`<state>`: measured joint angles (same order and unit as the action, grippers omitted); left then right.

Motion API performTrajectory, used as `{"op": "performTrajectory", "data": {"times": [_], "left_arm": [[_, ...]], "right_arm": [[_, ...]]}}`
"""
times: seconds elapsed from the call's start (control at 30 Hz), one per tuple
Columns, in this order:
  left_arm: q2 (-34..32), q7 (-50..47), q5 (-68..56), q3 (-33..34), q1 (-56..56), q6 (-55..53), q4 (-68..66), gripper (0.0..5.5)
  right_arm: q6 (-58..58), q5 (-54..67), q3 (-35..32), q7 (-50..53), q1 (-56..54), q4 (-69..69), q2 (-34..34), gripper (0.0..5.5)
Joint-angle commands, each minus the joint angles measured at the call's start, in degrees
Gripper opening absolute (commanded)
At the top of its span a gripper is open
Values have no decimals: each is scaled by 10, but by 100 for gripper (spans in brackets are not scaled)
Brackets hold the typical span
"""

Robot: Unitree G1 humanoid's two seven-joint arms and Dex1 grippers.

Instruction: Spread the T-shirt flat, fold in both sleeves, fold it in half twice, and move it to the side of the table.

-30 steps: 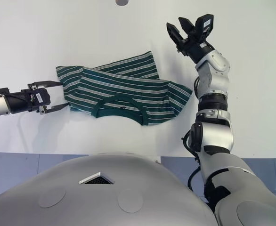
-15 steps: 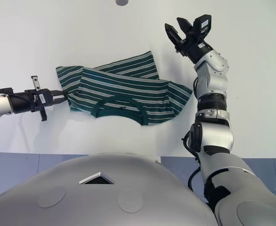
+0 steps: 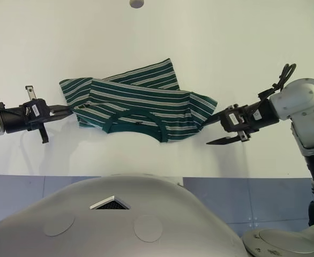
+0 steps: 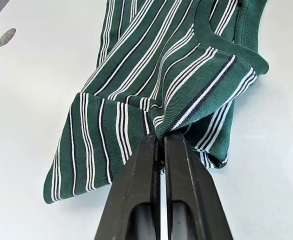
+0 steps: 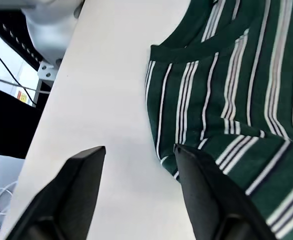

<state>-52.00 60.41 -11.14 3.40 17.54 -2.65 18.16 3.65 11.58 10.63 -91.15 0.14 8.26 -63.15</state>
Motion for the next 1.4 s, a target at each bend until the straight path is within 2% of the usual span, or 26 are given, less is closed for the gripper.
{"op": "performTrajectory", "data": {"times": [0.03, 0.23, 0.67, 0.73, 0.8, 0.9, 1.07, 1.13, 1.3, 1.4], "left_arm": [[-1, -1, 6, -8, -7, -5, -5, 4], [-1, -1, 9, -17, -18, -4, -14, 4], [-11, 7, 6, -16, -17, -3, -19, 0], [-14, 13, -11, -6, -15, -17, -6, 0], [-25, 29, -50, 20, -8, -48, 21, 0], [-69, 75, -154, 114, -17, -131, 59, 0], [-134, 152, -262, 204, -68, -230, 12, 0], [-130, 144, -271, 202, -118, -234, -20, 0], [-85, 72, -232, 121, -332, -217, -117, 0], [-67, 60, -216, 87, -450, -215, -183, 0]], "right_arm": [[60, -64, 36, 40, -18, -12, 36, 257], [109, -113, 60, 73, -34, -50, 58, 257], [88, -108, 77, 66, -42, -52, 56, 1], [41, -68, 71, 50, -35, -16, 44, 1], [-73, 38, 43, 20, -39, 50, 24, 1], [-260, 235, -18, -11, -177, 65, -20, 1], [-323, 261, 3, -13, -392, -145, 21, 1], [-328, 258, 8, -13, -433, -195, 50, 1], [-295, 194, -4, 27, -547, -345, 156, 1], [-264, 164, -30, 65, -628, -449, 202, 1]]}}
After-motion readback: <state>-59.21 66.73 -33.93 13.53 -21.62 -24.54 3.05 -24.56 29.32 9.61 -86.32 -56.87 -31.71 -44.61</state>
